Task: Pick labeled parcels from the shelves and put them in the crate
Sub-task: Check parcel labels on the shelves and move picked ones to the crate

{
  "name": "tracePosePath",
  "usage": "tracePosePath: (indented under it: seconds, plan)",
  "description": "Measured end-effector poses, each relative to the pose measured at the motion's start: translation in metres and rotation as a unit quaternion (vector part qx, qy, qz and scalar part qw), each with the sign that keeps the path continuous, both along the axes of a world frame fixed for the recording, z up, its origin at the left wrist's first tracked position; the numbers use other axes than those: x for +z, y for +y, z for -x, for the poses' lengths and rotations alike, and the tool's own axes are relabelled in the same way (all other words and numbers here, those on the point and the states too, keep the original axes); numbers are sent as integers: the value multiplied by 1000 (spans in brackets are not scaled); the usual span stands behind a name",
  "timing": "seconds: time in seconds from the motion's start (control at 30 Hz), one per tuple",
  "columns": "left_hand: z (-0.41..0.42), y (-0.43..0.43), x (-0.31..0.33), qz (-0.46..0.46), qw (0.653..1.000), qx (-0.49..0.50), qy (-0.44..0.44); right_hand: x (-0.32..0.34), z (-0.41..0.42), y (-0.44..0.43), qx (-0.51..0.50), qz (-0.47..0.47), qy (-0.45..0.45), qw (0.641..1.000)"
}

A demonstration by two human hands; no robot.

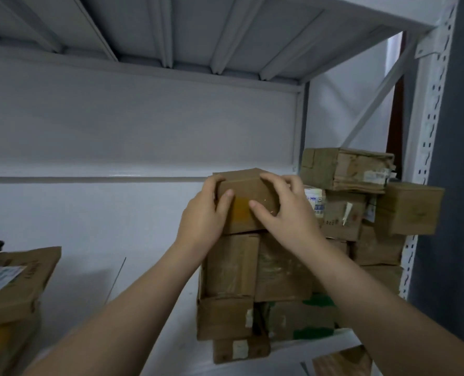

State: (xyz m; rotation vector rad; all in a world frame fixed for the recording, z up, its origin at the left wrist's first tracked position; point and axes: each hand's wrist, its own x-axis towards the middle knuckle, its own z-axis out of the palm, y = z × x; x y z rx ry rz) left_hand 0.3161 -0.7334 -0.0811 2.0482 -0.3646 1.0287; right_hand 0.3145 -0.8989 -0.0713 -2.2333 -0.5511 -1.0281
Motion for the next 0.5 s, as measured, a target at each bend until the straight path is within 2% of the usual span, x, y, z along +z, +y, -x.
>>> tracePosePath:
  seconds: [0.17,0.37,0.5]
  plan:
    - [16,-4,-4,165,985,-41,-36,-5,2,4,41,-34,-32,998]
    - [38,4,-6,168,978,-112,-58,-2,13,16,116,-142,-63,981]
    - [48,21,-7,209,968,-139,13,2,24,28,132,-150,-57,978]
